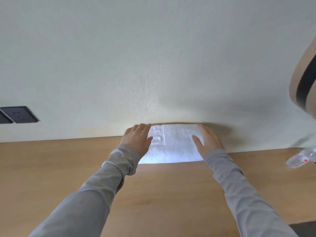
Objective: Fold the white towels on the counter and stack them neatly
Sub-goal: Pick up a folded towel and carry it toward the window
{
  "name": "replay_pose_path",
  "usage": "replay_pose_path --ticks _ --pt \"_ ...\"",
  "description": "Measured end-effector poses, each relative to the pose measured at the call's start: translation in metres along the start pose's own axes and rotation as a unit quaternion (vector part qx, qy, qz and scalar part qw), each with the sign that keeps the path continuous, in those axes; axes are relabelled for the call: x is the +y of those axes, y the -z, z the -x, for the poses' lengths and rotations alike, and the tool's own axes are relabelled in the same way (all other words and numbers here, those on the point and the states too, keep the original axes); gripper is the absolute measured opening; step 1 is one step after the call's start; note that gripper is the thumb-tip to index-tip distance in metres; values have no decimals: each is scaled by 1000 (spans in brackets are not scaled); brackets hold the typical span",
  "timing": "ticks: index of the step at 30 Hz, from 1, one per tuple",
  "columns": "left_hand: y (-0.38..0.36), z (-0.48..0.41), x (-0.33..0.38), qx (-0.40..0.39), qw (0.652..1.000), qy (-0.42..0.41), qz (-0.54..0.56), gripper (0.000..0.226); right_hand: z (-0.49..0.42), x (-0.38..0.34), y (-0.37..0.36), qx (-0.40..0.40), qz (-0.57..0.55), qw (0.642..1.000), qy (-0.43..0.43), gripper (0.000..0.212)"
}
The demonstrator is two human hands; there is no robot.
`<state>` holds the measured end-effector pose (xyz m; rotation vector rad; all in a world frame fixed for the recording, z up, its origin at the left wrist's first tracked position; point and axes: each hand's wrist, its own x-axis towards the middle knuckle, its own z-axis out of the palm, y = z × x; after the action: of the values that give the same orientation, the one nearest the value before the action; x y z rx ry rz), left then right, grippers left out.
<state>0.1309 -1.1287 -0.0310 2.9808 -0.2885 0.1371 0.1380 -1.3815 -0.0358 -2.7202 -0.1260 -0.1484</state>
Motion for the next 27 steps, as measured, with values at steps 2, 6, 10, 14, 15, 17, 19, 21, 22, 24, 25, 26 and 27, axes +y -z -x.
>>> replay_pose_path --ticks 2,6,10,14,15,17,19,21,22,24,25,26,27 --pt "-26 3 1 -35 999 10 -9 49 3 20 -21 -20 -20 999 -22 50" --pt "-84 8 3 -89 996 25 -14 46 17 57 -63 -62 -66 990 -106 48" --pt "-138 18 7 -129 979 109 117 41 32 81 -97 -107 -117 969 -187 45" --pt "-167 14 9 -138 775 419 453 32 33 89 -123 -109 -240 926 -271 41" --pt "-171 11 7 -128 685 476 536 29 30 89 -128 -107 -288 900 -309 43" --pt "-178 8 4 -99 538 521 655 27 22 87 -138 -96 -428 812 -384 46" --pt "-185 7 -1 -81 453 515 723 36 11 85 -147 -60 -570 687 -447 47" --pt "-189 7 -4 -62 401 513 756 33 1 82 -153 -23 -653 582 -484 45" --pt "-190 6 -4 -52 381 515 766 27 -4 80 -156 -13 -674 552 -491 44" --pt "-189 3 -4 -24 335 512 791 25 -14 75 -158 10 -701 514 -493 44" --pt "-187 1 -3 -10 316 507 802 32 -18 71 -159 26 -714 496 -494 49" --pt "-186 -2 -2 4 300 506 809 42 -22 69 -158 40 -724 479 -495 57" --pt "-184 -5 0 16 282 511 812 51 -25 68 -158 51 -730 465 -498 63"
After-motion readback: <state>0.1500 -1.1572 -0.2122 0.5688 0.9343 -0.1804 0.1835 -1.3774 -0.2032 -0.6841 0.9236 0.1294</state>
